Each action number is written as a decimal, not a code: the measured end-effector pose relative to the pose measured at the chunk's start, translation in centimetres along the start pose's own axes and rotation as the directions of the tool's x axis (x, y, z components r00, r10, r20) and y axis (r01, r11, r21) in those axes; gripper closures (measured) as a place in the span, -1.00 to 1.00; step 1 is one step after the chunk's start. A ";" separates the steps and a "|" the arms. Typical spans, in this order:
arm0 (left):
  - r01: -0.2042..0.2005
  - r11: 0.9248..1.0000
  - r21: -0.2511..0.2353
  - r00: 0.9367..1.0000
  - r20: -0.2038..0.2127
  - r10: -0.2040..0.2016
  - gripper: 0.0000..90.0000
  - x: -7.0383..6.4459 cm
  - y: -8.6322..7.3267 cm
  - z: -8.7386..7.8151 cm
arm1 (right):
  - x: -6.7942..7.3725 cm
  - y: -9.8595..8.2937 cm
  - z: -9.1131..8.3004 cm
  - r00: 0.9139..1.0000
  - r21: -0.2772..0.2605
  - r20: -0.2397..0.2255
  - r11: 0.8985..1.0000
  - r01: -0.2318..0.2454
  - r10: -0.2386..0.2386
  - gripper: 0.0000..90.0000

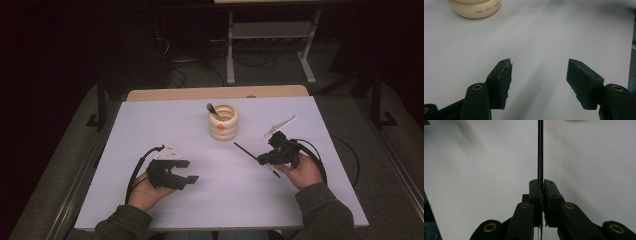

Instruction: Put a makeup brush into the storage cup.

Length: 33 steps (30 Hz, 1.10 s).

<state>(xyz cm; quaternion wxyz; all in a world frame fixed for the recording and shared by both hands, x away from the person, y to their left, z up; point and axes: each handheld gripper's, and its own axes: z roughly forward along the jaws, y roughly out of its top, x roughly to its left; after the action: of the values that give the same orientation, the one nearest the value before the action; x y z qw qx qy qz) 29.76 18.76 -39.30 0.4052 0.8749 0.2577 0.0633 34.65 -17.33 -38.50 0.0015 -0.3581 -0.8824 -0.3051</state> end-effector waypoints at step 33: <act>-0.195 0.978 0.070 0.977 0.104 0.188 -0.07 -2.3 6.5 -1.0 | 7.1 1.9 0.0 0.918 -0.019 -0.161 0.931 0.364 -0.362 0.89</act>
<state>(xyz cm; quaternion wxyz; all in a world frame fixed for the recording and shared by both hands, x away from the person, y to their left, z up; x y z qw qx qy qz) 30.07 14.80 -33.54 0.3742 0.9131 0.1545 0.0492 30.57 -11.77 -35.84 0.0183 -0.1625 -0.9321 -0.3233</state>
